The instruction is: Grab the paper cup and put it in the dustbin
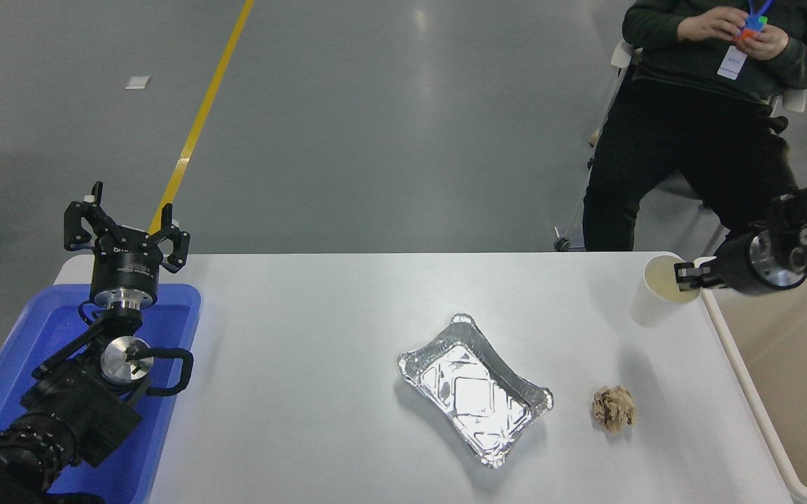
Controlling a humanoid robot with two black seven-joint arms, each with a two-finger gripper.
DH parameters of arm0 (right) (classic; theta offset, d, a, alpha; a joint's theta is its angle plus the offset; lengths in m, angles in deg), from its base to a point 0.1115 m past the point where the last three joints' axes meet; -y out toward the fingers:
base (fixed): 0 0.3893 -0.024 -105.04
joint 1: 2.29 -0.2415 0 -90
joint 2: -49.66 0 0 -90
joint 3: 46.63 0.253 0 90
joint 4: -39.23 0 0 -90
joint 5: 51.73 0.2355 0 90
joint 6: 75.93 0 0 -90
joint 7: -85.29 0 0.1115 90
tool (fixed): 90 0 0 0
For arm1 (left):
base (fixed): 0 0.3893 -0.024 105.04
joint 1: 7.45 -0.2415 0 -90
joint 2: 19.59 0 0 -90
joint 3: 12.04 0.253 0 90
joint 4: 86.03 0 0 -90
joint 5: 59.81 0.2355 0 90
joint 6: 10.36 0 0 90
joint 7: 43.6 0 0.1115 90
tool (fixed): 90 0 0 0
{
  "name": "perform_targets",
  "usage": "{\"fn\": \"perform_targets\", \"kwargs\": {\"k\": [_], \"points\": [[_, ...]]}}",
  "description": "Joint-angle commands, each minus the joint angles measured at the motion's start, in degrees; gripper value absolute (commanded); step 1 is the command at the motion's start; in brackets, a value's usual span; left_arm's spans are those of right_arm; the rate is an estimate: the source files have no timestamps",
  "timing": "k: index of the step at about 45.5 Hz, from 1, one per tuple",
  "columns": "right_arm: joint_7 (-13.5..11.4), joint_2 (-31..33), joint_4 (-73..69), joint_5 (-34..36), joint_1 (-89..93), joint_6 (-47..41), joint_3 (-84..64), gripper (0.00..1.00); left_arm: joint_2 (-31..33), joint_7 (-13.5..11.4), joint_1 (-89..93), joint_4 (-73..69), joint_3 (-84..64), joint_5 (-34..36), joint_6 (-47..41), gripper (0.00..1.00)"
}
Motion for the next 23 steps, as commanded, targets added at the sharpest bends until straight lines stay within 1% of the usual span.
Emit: {"fn": "perform_targets", "kwargs": {"k": [1, 15, 23], "points": [[0.0, 3.68, -3.25, 0.23, -19.12, -14.14, -4.21, 0.0, 0.0, 0.0, 0.0, 0.0, 0.06, 0.01, -0.01, 0.99], [-0.09, 3.94, -3.07, 0.41, -31.26, -14.85, -10.11, 0.0, 0.0, 0.0, 0.0, 0.0, -0.02, 0.01, -0.09, 0.99], [-0.7, 6.75, -1.93, 5.24, -33.29, -14.85, -13.27, 0.0, 0.0, 0.0, 0.0, 0.0, 0.06, 0.01, -0.09, 0.99]]}}
